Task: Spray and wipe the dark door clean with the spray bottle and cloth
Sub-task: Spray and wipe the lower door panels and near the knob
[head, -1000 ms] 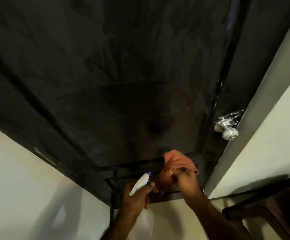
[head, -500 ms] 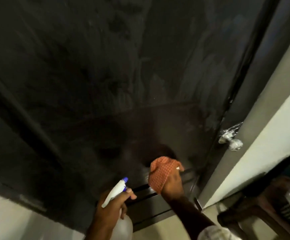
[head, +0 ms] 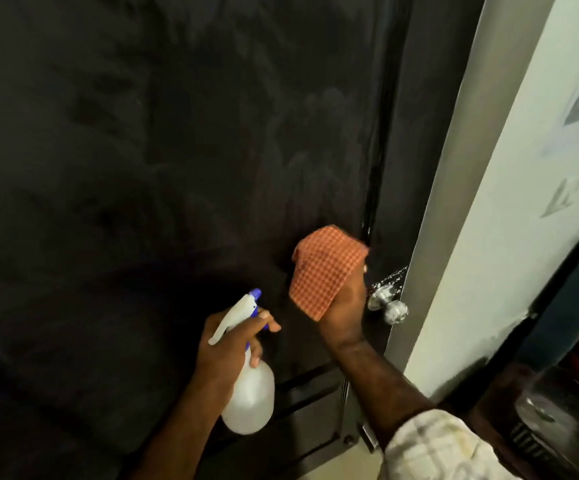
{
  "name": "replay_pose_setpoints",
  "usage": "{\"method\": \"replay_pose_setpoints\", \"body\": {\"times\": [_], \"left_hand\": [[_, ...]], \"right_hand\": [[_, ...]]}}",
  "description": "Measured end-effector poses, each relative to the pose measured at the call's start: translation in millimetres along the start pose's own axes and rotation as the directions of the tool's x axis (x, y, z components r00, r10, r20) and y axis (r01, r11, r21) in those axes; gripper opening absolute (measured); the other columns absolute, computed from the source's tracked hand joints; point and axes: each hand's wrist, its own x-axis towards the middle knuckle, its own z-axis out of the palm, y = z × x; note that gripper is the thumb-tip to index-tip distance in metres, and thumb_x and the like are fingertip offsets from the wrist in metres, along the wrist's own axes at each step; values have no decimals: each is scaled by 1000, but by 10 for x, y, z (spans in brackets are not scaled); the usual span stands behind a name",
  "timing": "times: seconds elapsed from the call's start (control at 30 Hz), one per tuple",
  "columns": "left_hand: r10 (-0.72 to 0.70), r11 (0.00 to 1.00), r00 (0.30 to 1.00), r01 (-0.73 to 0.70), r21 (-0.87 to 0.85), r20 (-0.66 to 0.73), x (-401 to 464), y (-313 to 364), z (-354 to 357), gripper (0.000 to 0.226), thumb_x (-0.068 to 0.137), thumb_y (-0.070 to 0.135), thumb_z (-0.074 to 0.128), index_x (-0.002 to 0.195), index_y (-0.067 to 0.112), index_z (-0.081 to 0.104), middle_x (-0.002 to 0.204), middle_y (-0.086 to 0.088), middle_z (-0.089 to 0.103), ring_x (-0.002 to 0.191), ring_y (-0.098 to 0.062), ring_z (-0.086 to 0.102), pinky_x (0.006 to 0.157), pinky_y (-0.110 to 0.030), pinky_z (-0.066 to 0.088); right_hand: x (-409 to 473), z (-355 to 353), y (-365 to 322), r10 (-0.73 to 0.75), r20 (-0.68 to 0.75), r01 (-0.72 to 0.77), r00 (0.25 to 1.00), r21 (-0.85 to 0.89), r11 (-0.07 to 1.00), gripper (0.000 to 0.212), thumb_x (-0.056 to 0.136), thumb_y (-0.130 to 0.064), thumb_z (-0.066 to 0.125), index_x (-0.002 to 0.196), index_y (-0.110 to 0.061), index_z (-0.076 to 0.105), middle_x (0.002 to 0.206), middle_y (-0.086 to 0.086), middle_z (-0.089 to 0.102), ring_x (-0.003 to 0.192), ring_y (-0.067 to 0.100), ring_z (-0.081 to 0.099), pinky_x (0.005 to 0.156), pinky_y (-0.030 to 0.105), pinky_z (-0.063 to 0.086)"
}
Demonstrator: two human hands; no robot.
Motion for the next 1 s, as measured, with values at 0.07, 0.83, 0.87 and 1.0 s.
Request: {"method": "replay_pose_setpoints", "body": {"times": [0.07,0.83,0.87,1.0], "left_hand": [[14,1000,999,-13,17,-53,59,44,258,14,98,11,69,99,-2,75,82,-10,79,44,-14,47,51,-23,48],[135,990,948,-143,-8,-289,-10,559,1291,16,98,7,67,95,-7,73,90,-26,76,40,-24,45,44,-29,40],[144,988,946,-152,-7,-291,6,605,1307,16,98,7,67,97,-8,73,90,-27,76,40,-22,46,43,-29,40],[179,981,948,-192,-23,-262,20,777,1332,18,99,6,66,100,-10,72,90,-27,76,40,-21,48,41,-28,39]], "right_hand": [[-191,-171,454,-101,236,134,966,-124,983,44,95,-20,75,139,-20,67,140,9,67,136,30,60,113,58,48],[1293,-914,180,-252,320,261,913,16,965,25,105,-14,61,126,0,63,120,23,70,116,38,68,105,51,57],[1481,-871,38,-287,278,283,917,55,958,24,106,-14,61,126,-2,64,122,24,69,117,37,68,106,51,57],[1411,-877,331,-502,320,533,803,-10,846,42,87,-14,85,125,-2,71,134,19,60,124,32,61,109,37,53]]}}
